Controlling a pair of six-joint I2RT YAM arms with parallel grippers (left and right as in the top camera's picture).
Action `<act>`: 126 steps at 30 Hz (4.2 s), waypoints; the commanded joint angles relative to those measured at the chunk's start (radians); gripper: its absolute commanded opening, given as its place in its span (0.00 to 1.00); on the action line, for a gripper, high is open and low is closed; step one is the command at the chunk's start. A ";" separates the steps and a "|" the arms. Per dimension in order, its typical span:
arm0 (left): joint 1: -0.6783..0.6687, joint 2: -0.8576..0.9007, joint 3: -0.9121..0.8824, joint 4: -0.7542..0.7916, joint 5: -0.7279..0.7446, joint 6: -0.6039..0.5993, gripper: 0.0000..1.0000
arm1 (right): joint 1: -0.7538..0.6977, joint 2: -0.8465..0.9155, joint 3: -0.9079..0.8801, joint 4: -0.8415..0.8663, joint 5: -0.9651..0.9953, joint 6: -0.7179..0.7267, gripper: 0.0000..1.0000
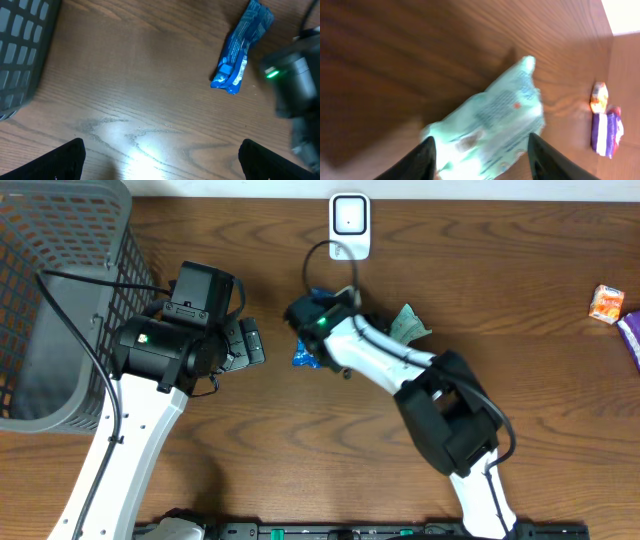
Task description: Scan the item barcode
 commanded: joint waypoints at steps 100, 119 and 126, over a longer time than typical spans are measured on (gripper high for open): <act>0.004 0.005 -0.002 -0.002 -0.013 -0.009 0.98 | -0.448 -0.440 -0.296 0.188 -0.278 0.132 0.01; 0.004 0.006 -0.002 -0.002 -0.012 -0.009 0.98 | -0.158 -0.144 -0.309 0.260 0.093 -0.152 0.14; 0.004 0.006 -0.002 -0.002 -0.013 -0.009 0.98 | -0.024 -0.145 -0.278 0.261 0.029 -0.095 0.63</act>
